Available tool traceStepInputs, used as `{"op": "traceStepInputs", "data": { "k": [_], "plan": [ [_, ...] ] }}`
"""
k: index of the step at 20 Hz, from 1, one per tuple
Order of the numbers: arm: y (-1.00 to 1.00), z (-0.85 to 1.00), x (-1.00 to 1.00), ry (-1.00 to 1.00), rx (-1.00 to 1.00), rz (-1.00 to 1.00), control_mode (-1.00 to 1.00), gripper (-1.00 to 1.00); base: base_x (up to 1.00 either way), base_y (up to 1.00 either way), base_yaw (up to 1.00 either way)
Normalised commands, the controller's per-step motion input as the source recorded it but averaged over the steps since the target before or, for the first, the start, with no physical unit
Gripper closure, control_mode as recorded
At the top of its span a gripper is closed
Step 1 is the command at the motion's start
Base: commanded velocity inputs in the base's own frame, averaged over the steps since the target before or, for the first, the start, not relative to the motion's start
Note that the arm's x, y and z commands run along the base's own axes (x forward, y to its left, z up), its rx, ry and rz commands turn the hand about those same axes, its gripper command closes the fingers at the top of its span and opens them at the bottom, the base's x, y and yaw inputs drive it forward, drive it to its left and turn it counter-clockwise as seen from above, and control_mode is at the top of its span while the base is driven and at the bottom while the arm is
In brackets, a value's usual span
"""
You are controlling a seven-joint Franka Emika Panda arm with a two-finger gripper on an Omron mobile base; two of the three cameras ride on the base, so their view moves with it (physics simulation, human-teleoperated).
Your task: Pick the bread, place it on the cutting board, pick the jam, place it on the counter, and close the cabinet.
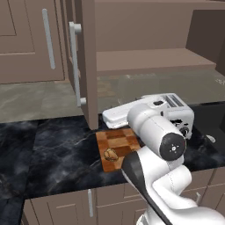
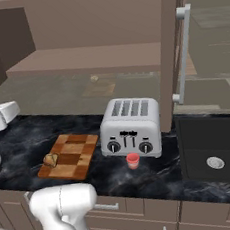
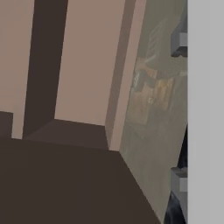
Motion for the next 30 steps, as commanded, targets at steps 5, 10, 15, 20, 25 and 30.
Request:
{"op": "traceStepInputs", "data": {
  "k": [5,10,15,20,25,30],
  "plan": [
    [-0.03,0.09,-0.55,-0.1,0.0,0.0,-1.0,-1.0,0.0,0.0,0.0],
    [-0.11,0.08,-0.62,-0.13,0.01,0.0,-1.0,-1.0,0.0,0.0,0.0],
    [-0.02,0.0,-0.55,-0.13,0.0,0.0,-1.0,-1.0,0.0,0.0,0.0],
    [0.09,0.0,-0.31,-0.11,0.0,0.0,-1.0,-1.0,0.0,0.0,0.0],
    [0.23,0.0,-0.15,-0.09,0.0,0.0,-1.0,-1.0,0.0,0.0,0.0],
    [0.21,0.0,-0.02,-0.08,0.0,0.0,-1.0,-1.0,0.0,0.0,0.0]
  ]
}}
